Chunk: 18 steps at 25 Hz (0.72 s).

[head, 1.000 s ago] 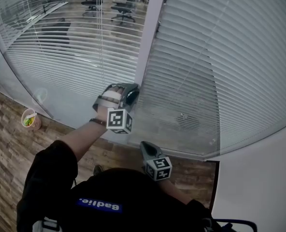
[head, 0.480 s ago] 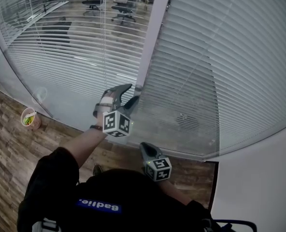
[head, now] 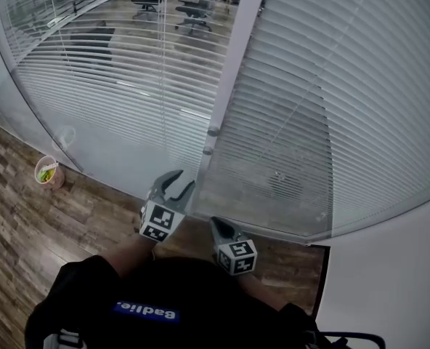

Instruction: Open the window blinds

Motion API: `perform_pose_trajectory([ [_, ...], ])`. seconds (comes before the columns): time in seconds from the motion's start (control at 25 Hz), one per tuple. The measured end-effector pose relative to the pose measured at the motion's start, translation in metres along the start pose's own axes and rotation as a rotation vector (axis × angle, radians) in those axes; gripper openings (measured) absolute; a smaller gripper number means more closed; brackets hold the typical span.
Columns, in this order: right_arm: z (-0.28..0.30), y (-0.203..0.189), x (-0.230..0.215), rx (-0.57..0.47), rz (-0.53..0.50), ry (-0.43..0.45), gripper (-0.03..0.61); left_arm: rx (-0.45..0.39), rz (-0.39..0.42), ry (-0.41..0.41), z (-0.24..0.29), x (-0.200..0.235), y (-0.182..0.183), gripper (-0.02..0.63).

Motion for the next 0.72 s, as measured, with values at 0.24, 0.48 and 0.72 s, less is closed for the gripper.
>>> perform_pose_trajectory([
  [0.24,-0.004,-0.007,0.003,-0.016,0.025,0.044,0.003,0.053,-0.131,-0.203,-0.043,-0.065,-0.057,-0.002],
  [0.48,-0.002,-0.028,0.012,-0.012,0.035,0.112,0.003,0.025,-0.171,-0.213,-0.061,-0.086,-0.056,-0.002],
  [0.72,-0.009,-0.027,0.020,-0.048,0.042,0.077,0.003,-0.018,-0.174,-0.288,-0.073,-0.088,-0.047,-0.002],
])
Point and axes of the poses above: the fingertips, and each gripper's own axes: z forward along the fingers, x to its left, y out of its top, the point moved 4 cm from there along -z, backward along the fingers, and after that the axes turned 8 degrees about x, right-handed, at the moved point
